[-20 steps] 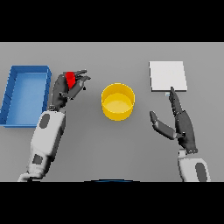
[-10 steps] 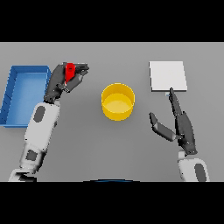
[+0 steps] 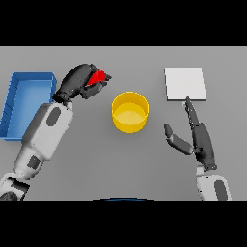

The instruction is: Pick up the red beaker and tilt it to pour out 1 green nut into yellow bowl. Pick up the yellow bowl and place it on the metallic measuring scale.

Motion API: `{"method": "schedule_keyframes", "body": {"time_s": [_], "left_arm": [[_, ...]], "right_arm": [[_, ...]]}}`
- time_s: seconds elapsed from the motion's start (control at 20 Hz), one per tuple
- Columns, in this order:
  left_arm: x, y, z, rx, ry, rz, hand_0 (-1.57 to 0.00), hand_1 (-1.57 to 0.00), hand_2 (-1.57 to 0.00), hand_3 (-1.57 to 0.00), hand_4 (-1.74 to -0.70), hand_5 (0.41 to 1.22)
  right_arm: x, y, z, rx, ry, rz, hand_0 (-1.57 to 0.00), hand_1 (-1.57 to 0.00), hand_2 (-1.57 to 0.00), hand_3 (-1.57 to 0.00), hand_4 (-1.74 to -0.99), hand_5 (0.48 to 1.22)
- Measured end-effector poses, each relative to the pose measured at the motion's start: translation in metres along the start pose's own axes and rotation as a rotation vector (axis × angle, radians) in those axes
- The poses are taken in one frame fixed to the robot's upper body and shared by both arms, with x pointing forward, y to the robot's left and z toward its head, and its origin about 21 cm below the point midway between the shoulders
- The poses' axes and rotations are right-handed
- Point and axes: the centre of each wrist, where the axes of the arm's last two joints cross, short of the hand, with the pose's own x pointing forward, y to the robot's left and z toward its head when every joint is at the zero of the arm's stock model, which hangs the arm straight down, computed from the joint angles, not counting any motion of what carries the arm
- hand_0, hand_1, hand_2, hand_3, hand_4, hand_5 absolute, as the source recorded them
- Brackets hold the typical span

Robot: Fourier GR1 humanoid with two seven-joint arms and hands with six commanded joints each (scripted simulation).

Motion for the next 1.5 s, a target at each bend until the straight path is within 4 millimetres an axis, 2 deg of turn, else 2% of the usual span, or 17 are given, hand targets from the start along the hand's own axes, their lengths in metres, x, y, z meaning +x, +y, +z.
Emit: {"method": "schedule_keyframes", "body": {"time_s": [0.2,0.3,0.35,0.5,0.6,0.7,0.8,1.0,1.15,1.3,1.4,1.5], "left_arm": [[0.026,0.004,-0.011,-0.072,-0.021,-0.295,-1.57,-1.57,-1.57,-1.57,-1.74,1.183],[0.031,-0.002,-0.016,-0.130,-0.022,-0.438,-1.57,-1.57,-1.57,-1.57,-1.74,1.197],[0.033,-0.003,-0.017,-0.158,-0.021,-0.491,-1.57,-1.57,-1.57,-1.57,-1.69,1.202],[0.044,-0.007,-0.025,-0.247,-0.040,-0.677,-1.57,-1.57,-1.57,-1.38,-1.71,1.211],[0.054,-0.004,-0.031,-0.290,-0.062,-0.803,-1.57,-1.57,-1.57,-1.35,-1.72,1.215],[0.064,-0.010,-0.037,-0.341,-0.075,-0.892,-1.57,-1.57,-1.57,-1.29,-1.72,1.217],[0.071,-0.006,-0.041,-0.381,-0.122,-0.975,-1.57,-1.57,-1.57,-1.39,-1.72,1.218],[0.083,-0.013,-0.046,-0.435,-0.181,-1.135,-1.57,-1.57,-1.57,-1.50,-1.73,1.220],[0.092,-0.015,-0.053,-0.463,-0.222,-1.260,-1.57,-1.57,-1.57,-1.53,-1.73,1.220],[0.101,-0.018,-0.055,-0.469,-0.264,-1.410,-1.57,-1.57,-1.57,-1.55,-1.74,1.221],[0.098,-0.018,-0.054,-0.499,-0.272,-1.479,-1.57,-1.57,-1.57,-1.56,-1.74,1.221],[0.100,-0.020,-0.055,-0.503,-0.307,-1.546,-1.57,-1.57,-1.57,-1.56,-1.74,1.221]], "right_arm": [[0.004,0.001,-0.001,0.004,-0.006,-0.021,0.00,0.00,0.00,0.00,-1.183,0.673],[0.002,0.002,0.003,0.002,0.011,-0.030,0.00,0.00,0.00,0.00,-1.187,0.676],[0.001,0.004,0.004,0.002,0.009,-0.031,0.00,0.00,0.00,0.00,-1.191,0.675],[0.005,0.005,0.002,-0.005,0.007,-0.047,0.00,0.00,0.00,0.00,-1.195,0.671],[0.003,0.004,0.000,-0.011,0.040,-0.076,0.00,0.00,0.00,0.00,-1.197,0.659],[0.001,0.004,0.002,-0.013,0.043,-0.095,0.00,0.00,0.00,0.00,-1.206,0.639],[-0.002,0.005,0.006,-0.019,0.043,-0.105,0.00,0.00,0.00,0.00,-1.220,0.624],[-0.002,0.005,0.003,-0.028,0.018,-0.067,0.00,0.00,0.00,0.00,-1.213,0.591],[0.000,0.011,0.005,-0.038,0.002,-0.059,0.00,0.00,0.00,0.00,-1.185,0.575],[-0.001,0.008,0.002,-0.045,0.010,-0.050,0.00,0.00,0.00,0.00,-1.152,0.567],[0.001,0.010,-0.001,-0.046,-0.006,-0.062,0.00,0.00,0.00,0.00,-1.147,0.566],[0.001,0.004,0.003,-0.054,-0.008,-0.071,0.00,0.00,0.00,0.00,-1.130,0.565]]}}
